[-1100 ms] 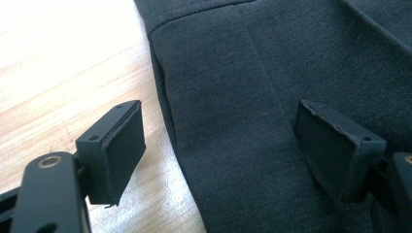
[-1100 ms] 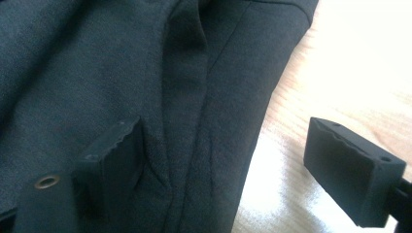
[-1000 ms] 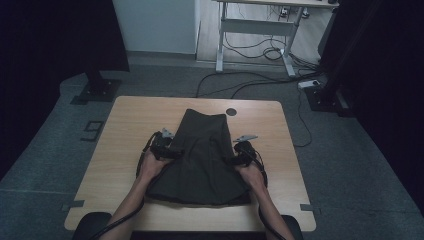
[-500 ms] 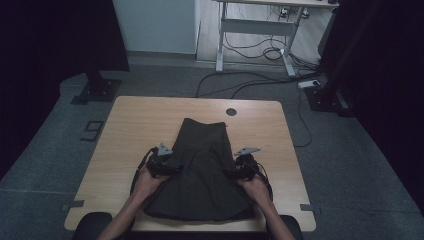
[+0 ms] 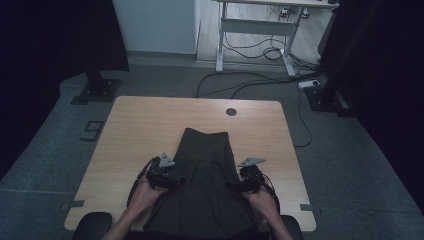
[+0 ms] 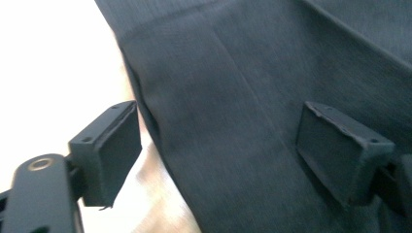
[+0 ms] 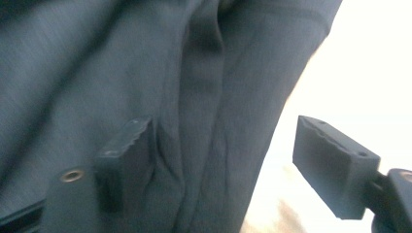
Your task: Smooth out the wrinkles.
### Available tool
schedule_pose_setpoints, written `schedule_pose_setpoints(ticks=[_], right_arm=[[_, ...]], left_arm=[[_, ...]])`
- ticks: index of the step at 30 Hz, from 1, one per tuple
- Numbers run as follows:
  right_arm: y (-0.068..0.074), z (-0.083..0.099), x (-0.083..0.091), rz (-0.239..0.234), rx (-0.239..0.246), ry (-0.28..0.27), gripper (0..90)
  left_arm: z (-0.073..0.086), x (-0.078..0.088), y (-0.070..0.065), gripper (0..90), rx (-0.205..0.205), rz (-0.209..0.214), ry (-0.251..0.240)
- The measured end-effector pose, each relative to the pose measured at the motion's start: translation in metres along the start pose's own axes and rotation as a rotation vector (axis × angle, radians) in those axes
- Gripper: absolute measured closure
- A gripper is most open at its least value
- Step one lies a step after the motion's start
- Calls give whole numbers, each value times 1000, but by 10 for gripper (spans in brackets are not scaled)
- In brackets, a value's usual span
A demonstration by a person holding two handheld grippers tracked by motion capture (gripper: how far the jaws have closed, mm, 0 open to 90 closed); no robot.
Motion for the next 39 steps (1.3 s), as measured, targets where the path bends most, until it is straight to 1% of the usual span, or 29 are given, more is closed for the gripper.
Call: schedule_pose_setpoints(ticks=[1,2,5,6,8,11,13,15,16,17,18,19,21,23,27,30,32,33,34,36,37,38,39], right_arm=[[-1,-5,1,-16,-12,-15,218],[-2,-12,3,-18,-14,-25,208],[-8,-29,4,-5,-5,-42,181],[-10,-35,3,-5,-12,-45,169],[-15,-48,0,-9,-27,-50,156],[-22,-66,-9,-6,-33,-49,151],[-26,-78,-16,0,-39,-48,151],[-30,-88,-23,9,-44,-44,153],[-33,-92,-27,13,-46,-41,153],[-36,-96,-30,17,-52,-38,153],[-39,-100,-35,23,-61,-34,153],[-41,-101,-37,26,-67,-30,153],[-47,-104,-45,39,-76,-16,154],[-51,-104,-53,46,-86,-5,155],[-59,-97,-70,72,-91,32,156],[-65,-91,-79,97,-84,52,181],[-67,-86,-84,111,-73,62,191],[-67,-85,-86,105,-75,62,198],[-68,-84,-86,98,-87,53,206],[-68,-83,-87,92,-84,42,241],[-68,-84,-86,85,-79,40,272],[-67,-84,-86,75,-73,38,318],[-66,-85,-86,61,-65,38,378]], left_arm=[[-7,1,4,152,2,-1,-8],[-11,2,7,148,4,-4,-15],[-29,2,18,150,-7,-16,-34],[-35,1,21,151,-10,-18,-36],[-48,-3,29,154,-16,-26,-37],[-61,-9,38,174,-14,-29,-30],[-68,-15,45,183,-15,-40,-22],[-72,-21,51,185,-4,-42,-18],[-74,-25,54,190,5,-37,-16],[-74,-30,58,191,23,-28,-17],[-74,-32,60,191,33,-25,-17],[-74,-37,64,192,46,-20,-16],[-73,-44,68,192,57,-15,-11],[-70,-53,73,194,70,-31,2],[-63,-65,79,198,103,-46,23],[-57,-72,82,196,106,-54,43],[-55,-75,82,194,113,-50,48],[-54,-76,83,194,115,-50,47],[-54,-77,83,195,117,-48,45],[-53,-78,83,203,116,-38,43],[-53,-78,83,213,116,-32,41],[-54,-78,83,234,119,-19,42],[-54,-78,82,258,117,-15,42]])
Point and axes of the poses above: each handheld gripper's, and its own axes: x roughly backward along the jaws, z roughly out of its underside, y roughly to its left, the point moved 4 cm from there along -x, roughly forward along the jaws, and after that the axes turned 1 degree about -y, right-handed, at the moved point
